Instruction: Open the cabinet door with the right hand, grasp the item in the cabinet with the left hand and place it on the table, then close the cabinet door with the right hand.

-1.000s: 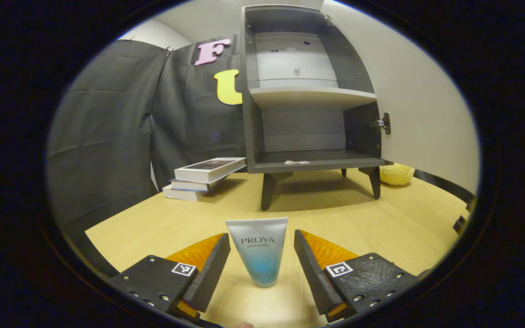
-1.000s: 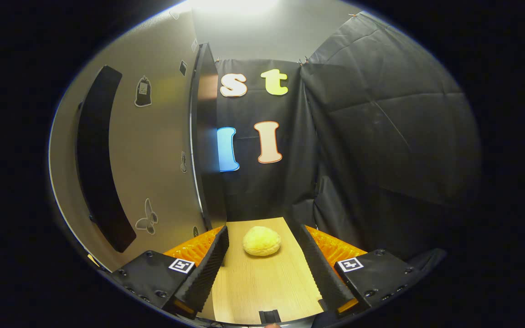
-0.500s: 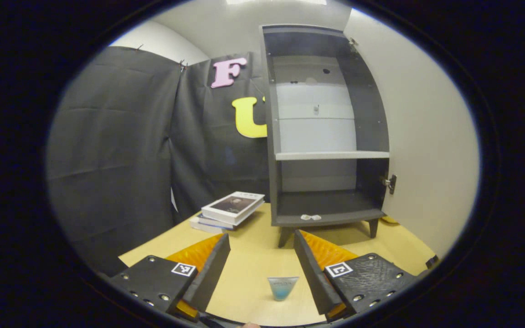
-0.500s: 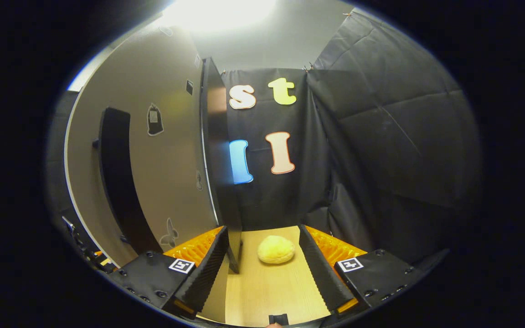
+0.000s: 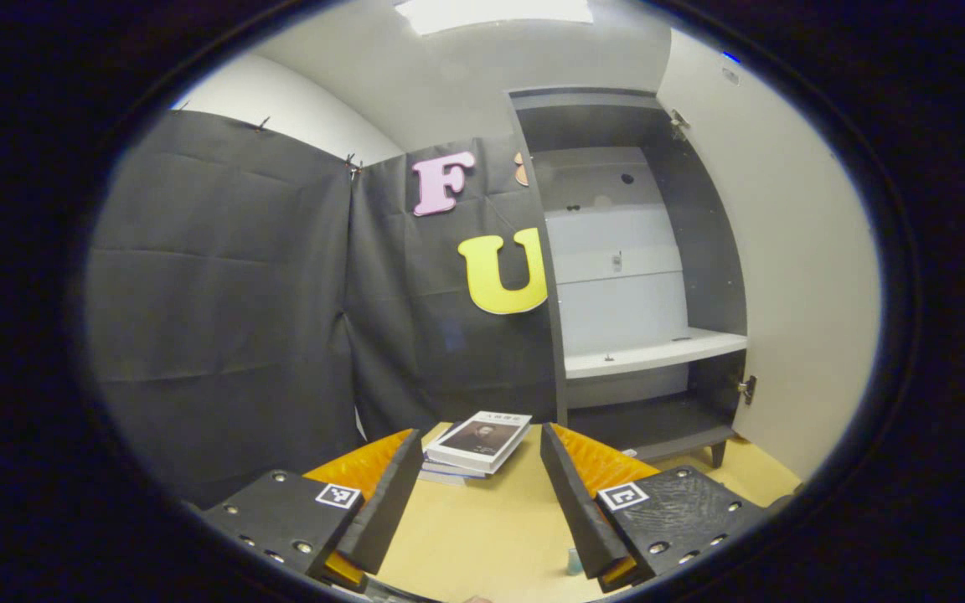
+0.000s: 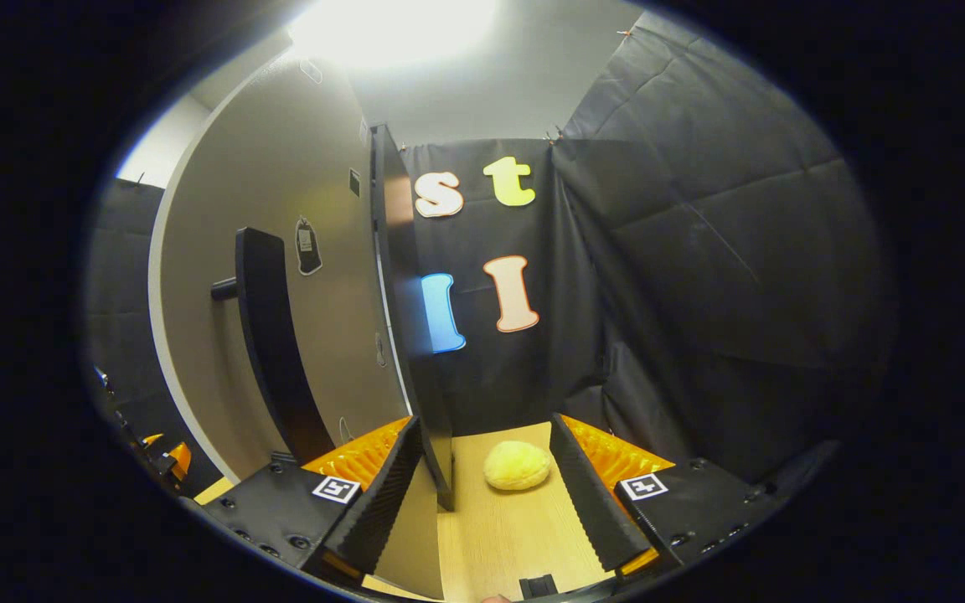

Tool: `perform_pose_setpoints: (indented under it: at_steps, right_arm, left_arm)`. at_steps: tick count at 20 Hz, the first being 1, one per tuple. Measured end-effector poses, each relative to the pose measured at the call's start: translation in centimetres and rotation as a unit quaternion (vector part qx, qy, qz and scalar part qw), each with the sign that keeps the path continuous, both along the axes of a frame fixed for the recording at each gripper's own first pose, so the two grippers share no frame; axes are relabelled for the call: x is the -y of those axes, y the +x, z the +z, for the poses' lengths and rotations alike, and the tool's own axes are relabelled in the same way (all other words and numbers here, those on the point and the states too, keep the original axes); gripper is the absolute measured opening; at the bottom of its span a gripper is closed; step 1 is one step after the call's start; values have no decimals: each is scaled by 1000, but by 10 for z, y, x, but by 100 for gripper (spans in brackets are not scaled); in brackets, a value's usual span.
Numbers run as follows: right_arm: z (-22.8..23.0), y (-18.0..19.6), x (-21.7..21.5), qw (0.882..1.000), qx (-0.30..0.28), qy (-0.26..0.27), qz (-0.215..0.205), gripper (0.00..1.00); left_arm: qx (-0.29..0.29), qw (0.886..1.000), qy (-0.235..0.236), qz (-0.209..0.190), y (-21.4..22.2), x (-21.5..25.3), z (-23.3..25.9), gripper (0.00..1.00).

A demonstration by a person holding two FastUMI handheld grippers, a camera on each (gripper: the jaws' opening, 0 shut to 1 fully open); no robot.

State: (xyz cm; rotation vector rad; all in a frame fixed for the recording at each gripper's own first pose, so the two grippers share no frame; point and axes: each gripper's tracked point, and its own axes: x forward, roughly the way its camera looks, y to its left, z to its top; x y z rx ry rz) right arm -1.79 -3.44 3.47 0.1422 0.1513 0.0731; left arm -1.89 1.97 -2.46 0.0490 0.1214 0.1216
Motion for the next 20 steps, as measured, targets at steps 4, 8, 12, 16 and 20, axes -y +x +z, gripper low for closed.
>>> perform_pose_setpoints:
  at_steps: [4,8,12,16,20]
  right_arm:
    - [1,-6,-12,999,-3,-8,-33,96]
    - [4,-19,-50,999,-4,-26,-23,96]
    - [3,-25,-91,1000,-8,-28,-9,96]
    - [4,-22,-130,999,-8,-33,5,96]
    - [3,-15,-168,999,-9,-32,25,96]
  left_arm:
    - [6,1000,-10,-10,12,-30,-2,87]
    - [10,1000,-5,-26,24,-51,-3,87]
    - [11,999,-14,-39,35,-69,-7,87]
    - [4,999,-19,-40,40,-93,-17,88]
    - [-2,999,-25,-39,45,-116,-28,85]
